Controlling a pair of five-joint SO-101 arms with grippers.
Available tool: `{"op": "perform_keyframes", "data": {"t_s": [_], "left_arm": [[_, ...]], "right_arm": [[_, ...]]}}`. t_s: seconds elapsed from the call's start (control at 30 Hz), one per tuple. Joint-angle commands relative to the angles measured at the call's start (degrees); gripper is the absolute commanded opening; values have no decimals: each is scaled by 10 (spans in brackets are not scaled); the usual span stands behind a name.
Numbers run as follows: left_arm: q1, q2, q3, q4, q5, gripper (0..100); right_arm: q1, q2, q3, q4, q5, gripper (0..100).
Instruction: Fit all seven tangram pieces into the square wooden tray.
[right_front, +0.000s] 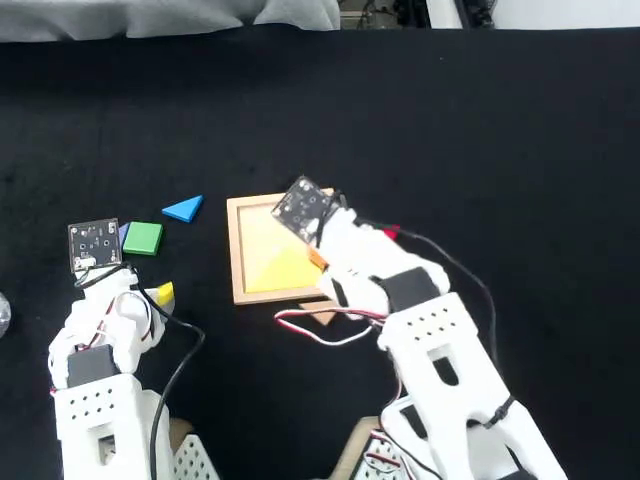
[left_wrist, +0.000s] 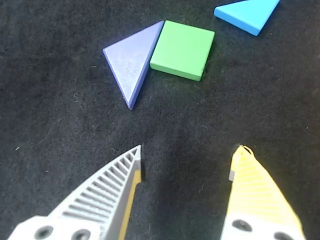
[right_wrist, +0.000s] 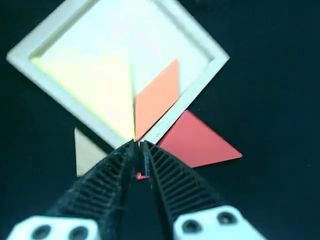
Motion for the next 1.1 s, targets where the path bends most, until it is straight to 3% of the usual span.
{"op": "perform_keyframes", "data": {"t_s": [0.0,0.13,0.3,0.53,1.07], "left_arm": [[7,-7,-6,-9,-3,281],[8,-7,-6,-9,-3,281],[23,-7,0,-10,-3,281],[20,-7,4,-22,-3,281],[22,-7,4,-20,-3,281]], "right_arm": [[-11,-20,10,21,33,11],[-15,-19,34,28,50,21],[-15,23,24,33,97,202],[-94,156,-26,95,207,211],[-97,284,-83,62,251,213]]}}
